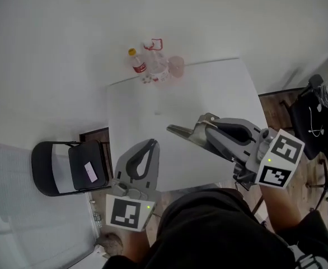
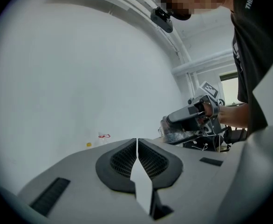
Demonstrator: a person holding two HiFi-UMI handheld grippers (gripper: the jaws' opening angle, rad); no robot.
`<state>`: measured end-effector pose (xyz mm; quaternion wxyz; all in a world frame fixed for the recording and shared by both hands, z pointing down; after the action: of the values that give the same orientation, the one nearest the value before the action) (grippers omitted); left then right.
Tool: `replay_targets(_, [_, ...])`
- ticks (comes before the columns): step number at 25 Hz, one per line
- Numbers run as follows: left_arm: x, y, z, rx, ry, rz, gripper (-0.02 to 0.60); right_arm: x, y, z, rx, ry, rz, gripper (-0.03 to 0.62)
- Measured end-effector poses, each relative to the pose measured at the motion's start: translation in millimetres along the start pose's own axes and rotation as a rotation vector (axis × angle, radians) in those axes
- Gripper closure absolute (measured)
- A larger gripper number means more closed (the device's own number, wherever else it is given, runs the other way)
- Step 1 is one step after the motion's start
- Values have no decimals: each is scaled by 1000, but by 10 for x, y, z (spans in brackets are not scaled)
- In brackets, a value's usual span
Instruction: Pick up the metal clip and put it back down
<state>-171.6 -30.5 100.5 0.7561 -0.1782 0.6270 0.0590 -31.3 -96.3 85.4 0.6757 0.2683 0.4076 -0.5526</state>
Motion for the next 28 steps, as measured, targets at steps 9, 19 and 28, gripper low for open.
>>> replay_targets(9, [131, 89, -146, 41, 3, 29, 558, 200, 147, -30, -14, -2, 69, 557])
replay_targets(19, [169, 63, -174, 31, -62, 22, 558, 296, 125, -99, 8, 5, 87, 557])
replay_targets(28, [136, 131, -263, 55, -52, 30, 558, 252, 33, -90, 5, 2, 68, 557])
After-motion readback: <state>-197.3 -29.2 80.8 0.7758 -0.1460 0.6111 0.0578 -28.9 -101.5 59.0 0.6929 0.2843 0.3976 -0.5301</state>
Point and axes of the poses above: the fingertips, and each gripper's own axes: y backward along the fingers, z to its right, x out of its top, the point moved 3 cm from there along y, backward along the fingers, and after that the axes turned 5 degrees about -y, right-handed, at the moved point
